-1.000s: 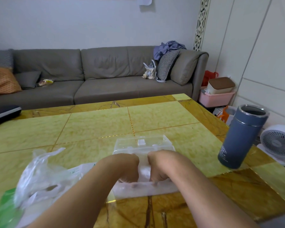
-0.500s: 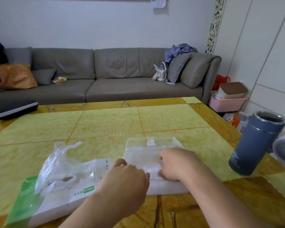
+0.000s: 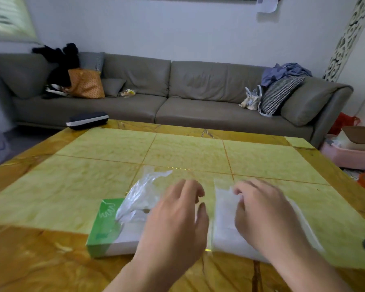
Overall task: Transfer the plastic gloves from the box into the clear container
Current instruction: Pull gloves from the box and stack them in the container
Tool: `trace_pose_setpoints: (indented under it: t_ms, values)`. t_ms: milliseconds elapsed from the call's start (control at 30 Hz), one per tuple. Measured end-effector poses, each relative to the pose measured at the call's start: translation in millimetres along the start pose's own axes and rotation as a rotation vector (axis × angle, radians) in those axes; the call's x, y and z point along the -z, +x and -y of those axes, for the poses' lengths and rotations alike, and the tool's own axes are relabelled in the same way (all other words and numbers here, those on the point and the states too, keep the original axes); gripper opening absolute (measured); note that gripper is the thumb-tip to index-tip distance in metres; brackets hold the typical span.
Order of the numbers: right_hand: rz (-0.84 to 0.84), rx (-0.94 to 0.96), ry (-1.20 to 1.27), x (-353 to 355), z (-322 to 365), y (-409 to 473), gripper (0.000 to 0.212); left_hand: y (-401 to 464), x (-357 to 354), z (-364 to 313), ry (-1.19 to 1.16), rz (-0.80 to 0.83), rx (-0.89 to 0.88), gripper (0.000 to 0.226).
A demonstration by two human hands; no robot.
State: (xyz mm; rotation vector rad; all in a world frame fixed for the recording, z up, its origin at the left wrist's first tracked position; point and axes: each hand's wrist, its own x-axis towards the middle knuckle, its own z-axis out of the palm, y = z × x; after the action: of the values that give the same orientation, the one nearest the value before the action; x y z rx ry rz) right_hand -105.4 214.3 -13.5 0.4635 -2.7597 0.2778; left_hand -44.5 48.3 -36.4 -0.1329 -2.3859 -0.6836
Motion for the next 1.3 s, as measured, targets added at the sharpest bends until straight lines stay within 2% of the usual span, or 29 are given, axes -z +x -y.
trace_pose_setpoints:
  t_ms: [67, 100, 167, 200, 233, 267, 300, 367, 467, 600, 667, 733, 867, 933, 1000, 1067, 1100, 1233, 1300]
  values:
    - [-0.027, 0.174, 0.109, -8.1, 26.8, -6.9, 0.039, 4.2, 21.5, 18.5, 0.07, -0.145, 0.091, 0.038]
    - [-0.009, 0.258, 0.145, -14.3, 37.4, -12.2, 0.041, 7.7, 31.7, 30.4, 0.119, -0.156, 0.166, 0.051]
    - [0.104, 0.37, 0.225, -25.2, 58.8, -19.7, 0.046, 14.8, 50.6, 53.4, 0.203, -0.056, 0.355, 0.066]
    - [0.183, 0.406, 0.258, -30.5, 67.8, -22.2, 0.05, 16.9, 57.0, 63.9, 0.209, 0.001, 0.432, 0.058]
    - [0.267, 0.423, 0.292, -36.8, 73.8, -23.6, 0.051, 18.0, 62.6, 72.4, 0.177, 0.019, 0.489, 0.039]
    - [0.322, 0.437, 0.302, -42.6, 77.9, -23.7, 0.051, 18.9, 66.2, 80.3, 0.107, 0.004, 0.535, 0.015]
    - [0.361, 0.453, 0.292, -47.3, 81.4, -22.7, 0.049, 19.7, 69.4, 85.2, 0.007, -0.032, 0.588, 0.006]
    - [0.379, 0.479, 0.264, -55.8, 82.1, -21.6, 0.044, 22.6, 73.0, 87.8, -0.137, -0.134, 0.612, 0.016]
    - [0.374, 0.484, 0.248, -66.5, 79.7, -21.9, 0.041, 29.3, 79.5, 85.6, -0.416, -0.288, 0.619, 0.016]
    - [0.369, 0.475, 0.326, -74.2, 75.5, -22.0, 0.048, 33.3, 84.3, 76.9, -0.903, -0.333, 0.764, 0.019]
    - [0.387, 0.38, 0.421, -66.4, 75.3, -22.5, 0.044, 32.0, 84.2, 69.8, -1.093, -0.283, 0.819, 0.016]
    - [0.363, 0.179, 0.636, -49.9, 73.6, -22.0, 0.037, 28.7, 81.7, 63.9, -1.207, -0.226, 0.845, 0.014]
    - [0.515, -0.108, 1.494, -17.1, 67.1, -14.5, 0.038, 21.7, 66.5, 52.2, -1.255, -0.091, 0.866, 0.015]
    - [0.437, -0.255, 1.679, -10.5, 63.0, -9.0, 0.039, 20.1, 54.3, 44.7, -1.188, -0.001, 0.875, 0.017]
    - [0.264, -0.445, 1.69, -8.0, 59.1, -2.7, 0.03, 17.9, 44.9, 39.9, -1.139, 0.103, 0.823, 0.019]
    - [0.146, -0.522, 1.63, -7.1, 50.7, 2.1, 0.01, 15.4, 40.7, 38.4, -1.076, 0.202, 0.75, 0.017]
    - [0.102, -0.54, 1.606, -5.6, 44.3, 4.1, 0.006, 14.1, 39.5, 38.7, -1.03, 0.251, 0.72, 0.017]
    - [0.021, -0.491, 1.404, -3.0, 24.7, 7.0, 0.032, 14.8, 44.8, 35.8, -0.977, 0.417, 0.656, 0.013]
    - [0.036, -0.448, 1.312, -2.4, 21.5, 4.5, 0.035, 16.1, 46.0, 27.3, -0.95, 0.562, 0.642, 0.027]
